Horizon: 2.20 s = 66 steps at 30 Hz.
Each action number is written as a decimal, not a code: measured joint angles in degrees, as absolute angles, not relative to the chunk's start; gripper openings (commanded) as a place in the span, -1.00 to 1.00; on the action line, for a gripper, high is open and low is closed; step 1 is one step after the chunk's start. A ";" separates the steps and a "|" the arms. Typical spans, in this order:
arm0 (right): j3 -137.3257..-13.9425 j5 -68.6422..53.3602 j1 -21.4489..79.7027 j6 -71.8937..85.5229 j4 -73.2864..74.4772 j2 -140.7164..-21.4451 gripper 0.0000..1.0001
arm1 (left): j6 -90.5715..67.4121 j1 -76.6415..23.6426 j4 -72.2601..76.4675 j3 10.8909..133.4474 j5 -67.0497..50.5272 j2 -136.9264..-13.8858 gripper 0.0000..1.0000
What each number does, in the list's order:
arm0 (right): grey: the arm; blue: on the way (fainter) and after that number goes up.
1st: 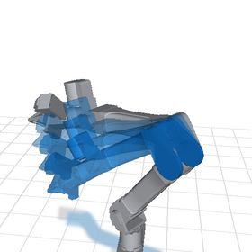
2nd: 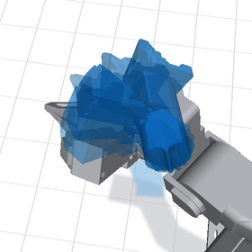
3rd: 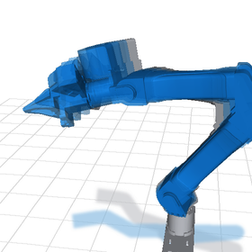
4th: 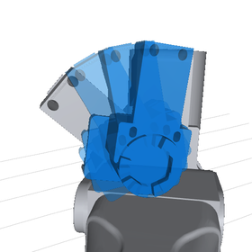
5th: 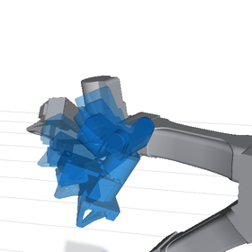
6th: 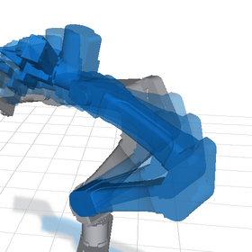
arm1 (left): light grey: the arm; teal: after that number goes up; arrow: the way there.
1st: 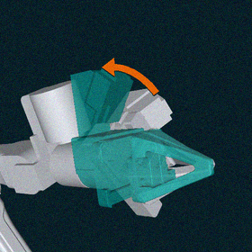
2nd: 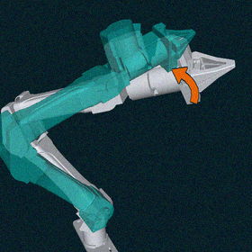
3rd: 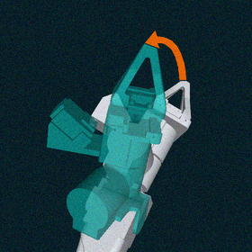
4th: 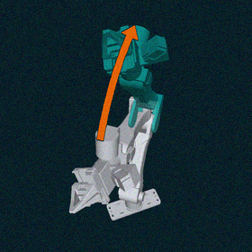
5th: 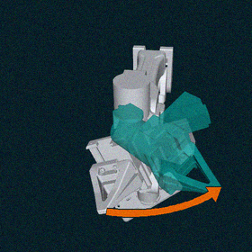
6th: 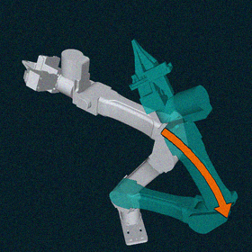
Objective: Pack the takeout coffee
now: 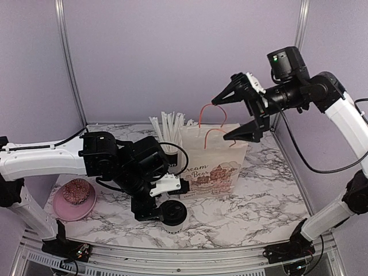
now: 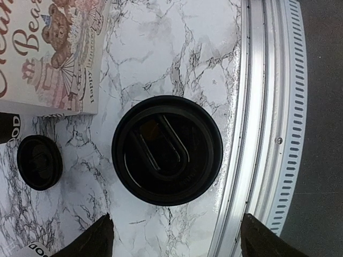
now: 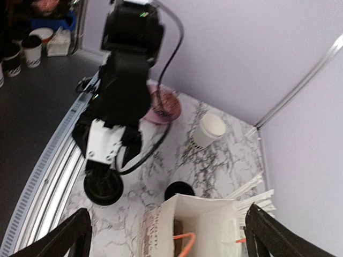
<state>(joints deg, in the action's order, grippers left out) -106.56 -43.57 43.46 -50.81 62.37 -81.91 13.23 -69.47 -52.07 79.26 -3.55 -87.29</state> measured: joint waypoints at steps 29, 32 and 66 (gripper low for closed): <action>-95.90 -51.40 18.87 -33.82 43.11 -80.53 0.92 | 18.24 -70.57 -49.87 85.03 -1.50 -100.49 0.45; -95.44 -51.40 18.87 -33.82 43.03 -80.53 0.92 | 18.48 -70.57 -49.78 85.30 -1.61 -100.71 0.36; -104.68 -49.60 19.18 -45.28 55.59 -97.03 -0.32 | 9.69 -70.63 -63.16 113.06 6.81 -81.73 0.12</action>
